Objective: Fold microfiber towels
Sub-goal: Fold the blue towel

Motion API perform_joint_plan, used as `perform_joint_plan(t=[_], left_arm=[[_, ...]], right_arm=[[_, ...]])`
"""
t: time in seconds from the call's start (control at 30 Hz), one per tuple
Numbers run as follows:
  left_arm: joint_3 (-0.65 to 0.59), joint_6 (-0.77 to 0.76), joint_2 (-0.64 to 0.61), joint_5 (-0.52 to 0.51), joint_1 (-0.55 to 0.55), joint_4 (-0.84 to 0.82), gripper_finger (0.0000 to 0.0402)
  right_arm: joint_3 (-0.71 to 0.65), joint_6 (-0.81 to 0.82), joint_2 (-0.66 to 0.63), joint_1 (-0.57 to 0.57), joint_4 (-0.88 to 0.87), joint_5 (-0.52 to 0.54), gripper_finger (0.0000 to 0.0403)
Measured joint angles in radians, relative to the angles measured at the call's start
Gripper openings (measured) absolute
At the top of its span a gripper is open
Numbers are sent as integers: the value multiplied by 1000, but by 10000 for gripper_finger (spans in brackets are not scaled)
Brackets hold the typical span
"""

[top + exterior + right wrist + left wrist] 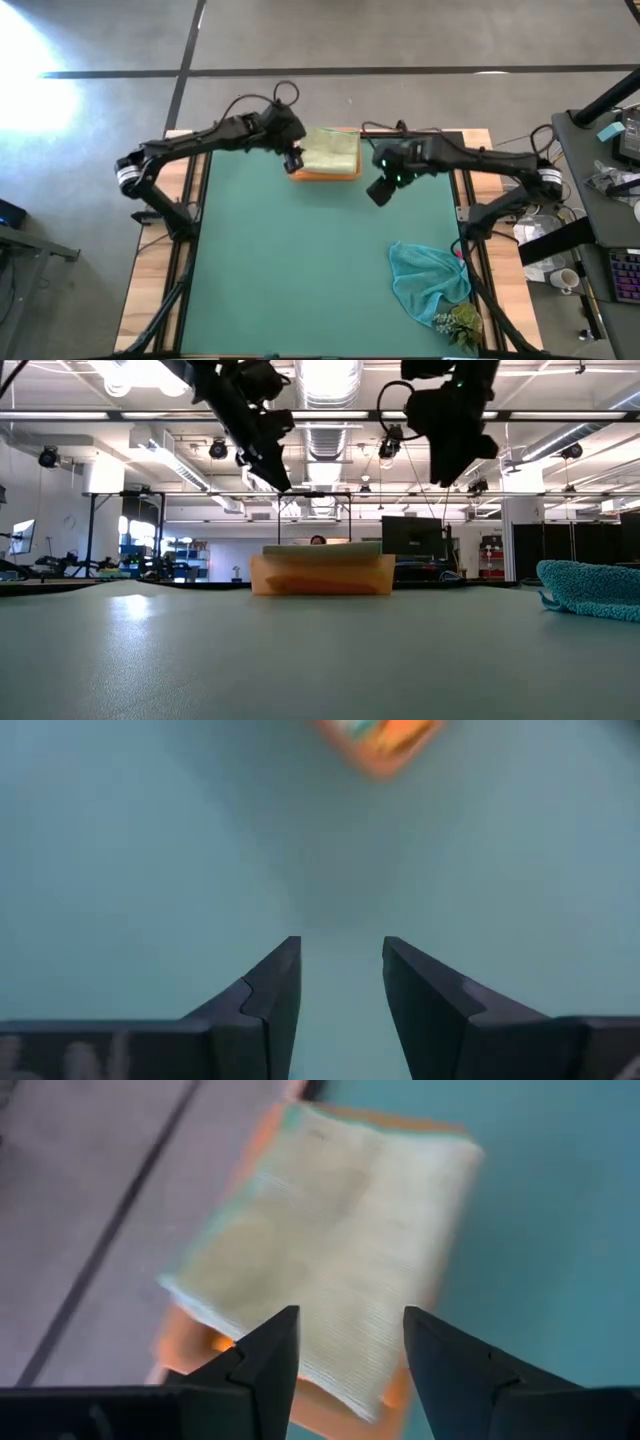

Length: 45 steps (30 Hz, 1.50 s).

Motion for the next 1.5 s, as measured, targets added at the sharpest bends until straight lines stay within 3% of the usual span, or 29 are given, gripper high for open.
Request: perform_joint_plan(t=[0.3, 0.57, 0.87, 1.13, 1.33, 1.5], left_arm=[[-175, -53, -51, 4, -152, 157, 164], [-212, -53, -33, 4, -253, 200, 164], [-234, -63, -33, 4, -295, 200, 164], [-231, -105, -33, 1, -297, 263, 164], [-233, -104, -33, 1, -297, 279, 164], [-234, -104, -33, 1, -297, 279, 164]], right_arm=[[-138, 405, -25, 269, 3, 0, 132], [-229, 769, -9, 475, 16, 0, 132], [-340, 1095, -8, 624, 87, -3, 132], [-453, 1169, 0, 657, 274, 2, 132], [-509, 1157, 87, 601, 379, 8, 132], [-505, 1056, 192, 526, 543, 3, 132]])
